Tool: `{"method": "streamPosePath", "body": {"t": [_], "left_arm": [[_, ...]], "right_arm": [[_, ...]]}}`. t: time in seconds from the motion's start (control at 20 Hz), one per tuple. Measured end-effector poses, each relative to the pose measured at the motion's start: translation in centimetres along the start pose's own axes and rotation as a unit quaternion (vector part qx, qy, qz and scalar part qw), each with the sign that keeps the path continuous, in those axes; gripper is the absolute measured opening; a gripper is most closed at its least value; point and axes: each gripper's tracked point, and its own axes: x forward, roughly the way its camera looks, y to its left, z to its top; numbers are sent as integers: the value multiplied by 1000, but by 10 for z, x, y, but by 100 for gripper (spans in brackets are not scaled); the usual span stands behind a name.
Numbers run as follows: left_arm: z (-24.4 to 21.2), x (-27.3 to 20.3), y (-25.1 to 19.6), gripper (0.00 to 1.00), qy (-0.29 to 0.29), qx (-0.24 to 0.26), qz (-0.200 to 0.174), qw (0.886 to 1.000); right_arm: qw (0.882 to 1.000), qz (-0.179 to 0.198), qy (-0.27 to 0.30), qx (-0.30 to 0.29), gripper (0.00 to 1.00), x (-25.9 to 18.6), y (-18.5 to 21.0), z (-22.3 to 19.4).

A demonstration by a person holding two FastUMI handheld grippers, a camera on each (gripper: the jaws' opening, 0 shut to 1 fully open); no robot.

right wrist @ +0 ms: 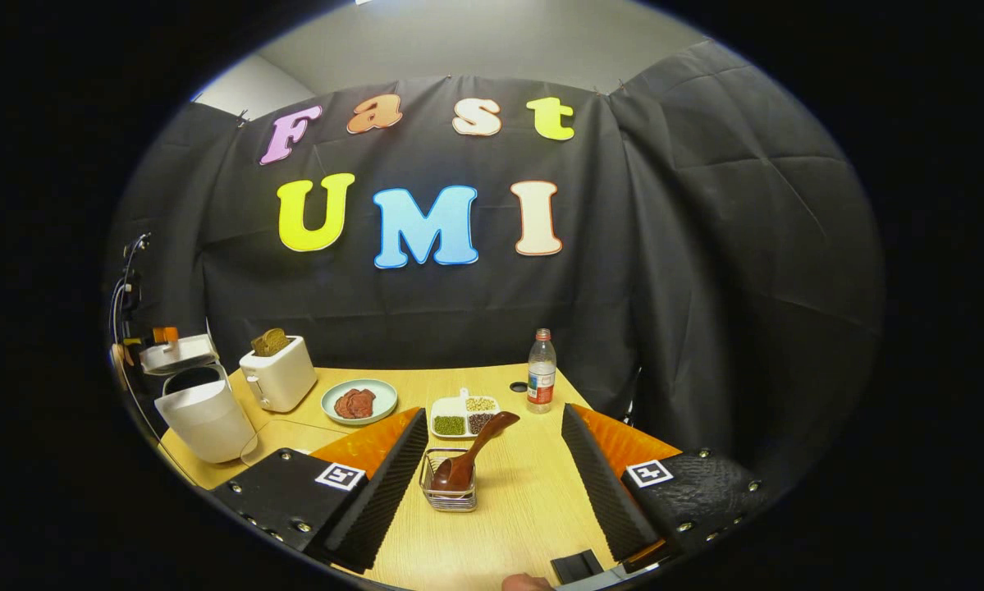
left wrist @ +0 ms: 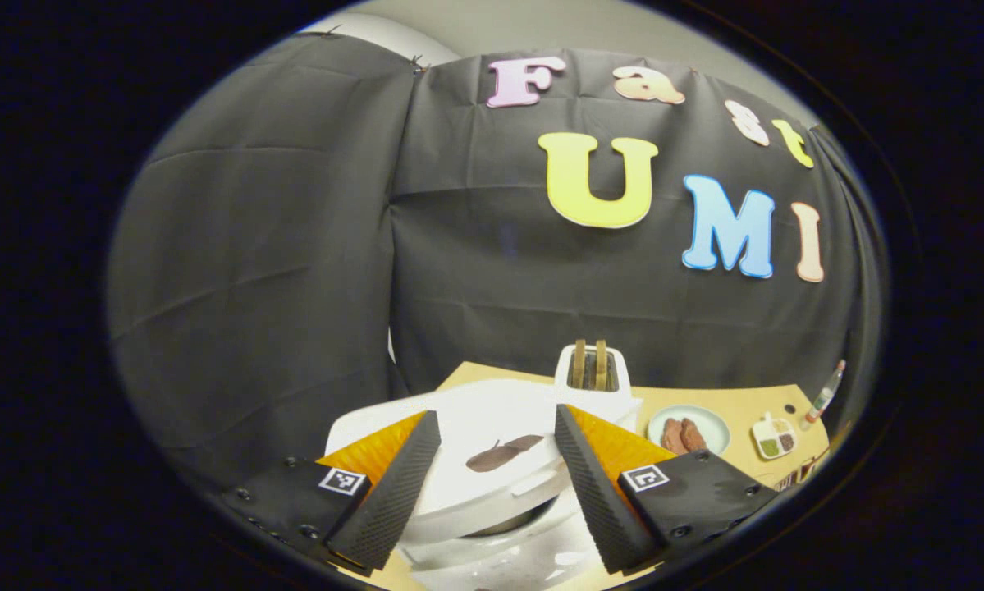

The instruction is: Close the left gripper, press the button to open the rice cooker; take a wooden spoon from the chopstick holder with the right hand, scoop a spoonful of rice and pour it into the rice cooker, then put the wooden spoon back into the chopstick holder.

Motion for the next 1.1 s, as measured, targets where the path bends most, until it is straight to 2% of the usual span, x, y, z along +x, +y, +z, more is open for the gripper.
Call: {"method": "streamPosePath", "body": {"t": [0.35,0.65,0.75,0.9,1.0,1.1], "left_arm": [[-46,1,-11,97,32,4,-8,999],[-73,8,-16,98,57,33,-12,998],[-77,12,-18,98,59,47,-12,997],[-82,11,-17,96,64,43,-17,997],[-84,13,-16,98,62,24,-14,998],[-79,9,-17,99,53,35,-20,998]], "right_arm": [[1000,2,0,-9,100,-3,6,0],[1000,10,5,-22,100,-5,20,-3],[1000,12,4,-27,100,-6,24,-2],[999,14,4,-30,100,-7,28,-2],[1000,18,4,-25,100,-7,33,-2],[1000,26,3,-14,100,-8,40,-1]]}}
